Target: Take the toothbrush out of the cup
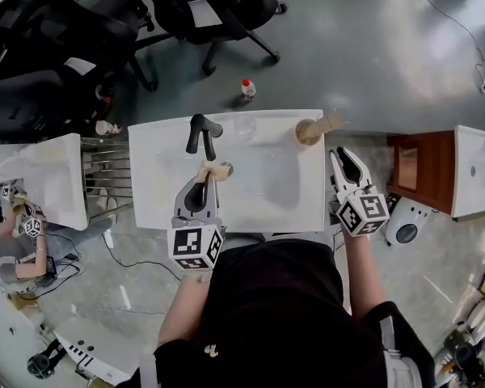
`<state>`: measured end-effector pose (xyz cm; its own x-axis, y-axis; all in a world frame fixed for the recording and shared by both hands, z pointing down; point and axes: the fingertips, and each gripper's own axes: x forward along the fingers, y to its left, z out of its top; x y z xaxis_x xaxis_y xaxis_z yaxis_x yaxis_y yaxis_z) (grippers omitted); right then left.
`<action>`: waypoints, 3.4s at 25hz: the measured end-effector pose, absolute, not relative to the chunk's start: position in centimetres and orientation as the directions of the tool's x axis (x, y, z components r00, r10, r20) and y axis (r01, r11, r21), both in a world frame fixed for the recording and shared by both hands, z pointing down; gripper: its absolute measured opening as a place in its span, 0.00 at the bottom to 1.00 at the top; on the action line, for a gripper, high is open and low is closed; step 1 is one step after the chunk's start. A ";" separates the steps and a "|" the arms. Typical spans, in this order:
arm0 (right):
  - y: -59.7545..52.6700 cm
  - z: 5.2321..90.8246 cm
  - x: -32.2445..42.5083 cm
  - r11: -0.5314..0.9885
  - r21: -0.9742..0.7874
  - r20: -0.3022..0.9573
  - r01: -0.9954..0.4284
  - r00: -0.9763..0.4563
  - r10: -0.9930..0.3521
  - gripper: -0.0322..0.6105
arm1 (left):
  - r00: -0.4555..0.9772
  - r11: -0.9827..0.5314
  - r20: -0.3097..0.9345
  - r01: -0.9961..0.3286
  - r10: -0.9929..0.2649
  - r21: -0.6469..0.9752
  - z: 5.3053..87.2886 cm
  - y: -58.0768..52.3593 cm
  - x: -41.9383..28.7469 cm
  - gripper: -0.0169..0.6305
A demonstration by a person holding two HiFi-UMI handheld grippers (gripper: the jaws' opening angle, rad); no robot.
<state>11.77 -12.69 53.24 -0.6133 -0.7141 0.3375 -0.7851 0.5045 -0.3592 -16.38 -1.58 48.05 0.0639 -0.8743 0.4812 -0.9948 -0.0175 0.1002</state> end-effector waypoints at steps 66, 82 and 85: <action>-12.2 41.7 10.2 0.547 -0.187 0.206 -0.816 -0.578 -0.790 0.13 | 0.145 -0.099 0.366 -0.985 -0.919 0.142 45.4 -1.0 -16.7 0.07; -6.4 42.6 17.7 0.342 -0.201 0.239 -0.918 -0.384 -0.892 0.13 | 0.360 -0.332 0.320 -0.933 -0.876 0.140 44.0 -5.5 -11.7 0.07; -5.6 43.0 18.9 0.307 -0.207 0.246 -0.929 -0.353 -0.903 0.13 | 0.385 -0.359 0.321 -0.923 -0.865 0.140 43.8 -5.7 -10.7 0.07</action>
<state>18.95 -5.58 42.97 -0.3532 -0.9027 0.2456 -0.9288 0.3070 -0.2074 -10.69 -5.68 43.82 0.3851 -0.8653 0.3208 -0.9228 -0.3587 0.1404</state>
